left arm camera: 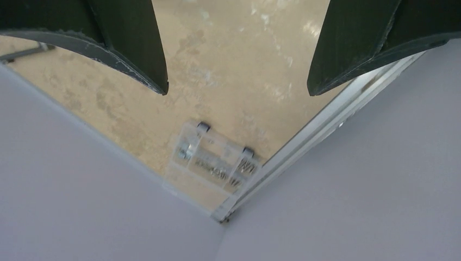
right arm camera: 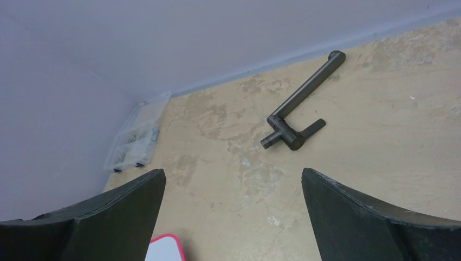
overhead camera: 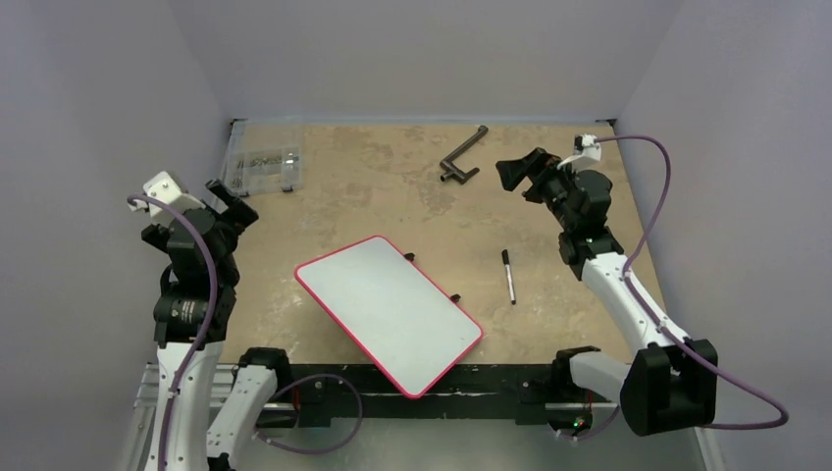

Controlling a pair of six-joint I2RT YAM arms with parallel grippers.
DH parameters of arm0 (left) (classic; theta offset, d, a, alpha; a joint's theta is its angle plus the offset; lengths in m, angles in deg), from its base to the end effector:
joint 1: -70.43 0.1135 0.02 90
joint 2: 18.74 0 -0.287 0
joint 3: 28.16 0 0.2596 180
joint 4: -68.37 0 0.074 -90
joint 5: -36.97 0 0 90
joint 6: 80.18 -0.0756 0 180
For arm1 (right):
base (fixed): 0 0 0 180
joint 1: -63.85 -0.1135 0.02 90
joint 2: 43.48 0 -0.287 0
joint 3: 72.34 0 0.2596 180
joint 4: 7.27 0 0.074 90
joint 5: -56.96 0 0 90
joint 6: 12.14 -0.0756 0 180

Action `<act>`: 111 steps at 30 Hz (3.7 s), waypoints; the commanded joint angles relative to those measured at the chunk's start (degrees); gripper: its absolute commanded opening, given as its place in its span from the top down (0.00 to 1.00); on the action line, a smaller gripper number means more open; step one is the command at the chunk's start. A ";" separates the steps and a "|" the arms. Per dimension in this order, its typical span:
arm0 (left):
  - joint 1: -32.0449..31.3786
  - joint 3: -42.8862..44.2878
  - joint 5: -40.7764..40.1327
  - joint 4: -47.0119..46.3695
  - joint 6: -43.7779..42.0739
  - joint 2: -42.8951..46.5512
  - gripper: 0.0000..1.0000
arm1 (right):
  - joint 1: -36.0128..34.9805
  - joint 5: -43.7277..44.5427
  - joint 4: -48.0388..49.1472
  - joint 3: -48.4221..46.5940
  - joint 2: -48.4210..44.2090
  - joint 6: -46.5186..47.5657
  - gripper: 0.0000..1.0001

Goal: Write a sentence on the whiteboard
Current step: Move the whiteboard to the center of the board.

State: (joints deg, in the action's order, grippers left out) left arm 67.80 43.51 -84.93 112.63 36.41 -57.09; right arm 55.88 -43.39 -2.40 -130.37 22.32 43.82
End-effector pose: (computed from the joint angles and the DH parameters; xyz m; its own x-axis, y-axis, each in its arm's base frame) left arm 0.1492 0.0331 0.4080 0.0450 -0.3825 -0.9229 -0.5135 0.7836 -0.3498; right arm 0.3029 0.0561 0.3327 -0.2173 0.5256 -0.8225 -0.2322 0.7906 0.5666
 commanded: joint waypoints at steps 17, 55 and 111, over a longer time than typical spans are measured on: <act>0.35 1.98 31.10 38.79 11.86 12.31 0.22 | 0.02 -11.57 -13.50 0.91 -13.67 4.84 0.01; 0.26 -5.54 44.66 37.05 19.61 15.12 0.55 | -0.11 -15.41 -13.32 6.72 -13.11 6.09 0.01; -19.68 54.20 69.75 -0.07 1.47 -78.34 0.95 | -7.15 -6.96 -28.16 10.77 -12.14 3.82 0.07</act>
State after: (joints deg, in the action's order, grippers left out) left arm 48.54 90.06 -19.18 110.25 42.83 -132.74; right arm 48.84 -53.31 -29.76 -117.14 12.20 47.41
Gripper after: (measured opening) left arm 0.084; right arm 0.926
